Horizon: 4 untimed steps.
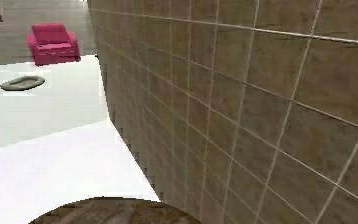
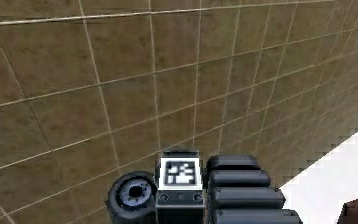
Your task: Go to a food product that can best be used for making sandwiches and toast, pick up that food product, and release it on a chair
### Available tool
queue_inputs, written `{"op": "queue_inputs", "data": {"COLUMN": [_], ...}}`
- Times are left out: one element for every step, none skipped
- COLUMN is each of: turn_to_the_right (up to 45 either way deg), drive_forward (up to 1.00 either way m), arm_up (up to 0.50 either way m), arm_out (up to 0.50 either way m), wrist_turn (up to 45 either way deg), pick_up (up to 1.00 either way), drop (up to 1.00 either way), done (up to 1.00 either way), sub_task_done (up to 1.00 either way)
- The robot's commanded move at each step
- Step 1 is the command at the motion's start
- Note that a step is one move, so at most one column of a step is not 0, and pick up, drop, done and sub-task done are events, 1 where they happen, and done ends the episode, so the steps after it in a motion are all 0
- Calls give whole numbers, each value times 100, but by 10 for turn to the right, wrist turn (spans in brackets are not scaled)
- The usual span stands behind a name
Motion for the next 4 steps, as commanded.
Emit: {"op": "queue_inputs", "data": {"turn_to_the_right": [360, -450, -450, -390], "drive_forward": [0, 0, 0, 0], "arm_up": [0, 0, 0, 0], "arm_out": [0, 0, 0, 0], "wrist_turn": [0, 0, 0, 0], "pick_up": [0, 0, 0, 0], "drop": [0, 0, 0, 0], "done": [0, 0, 0, 0], "sub_task_done": [0, 0, 0, 0]}}
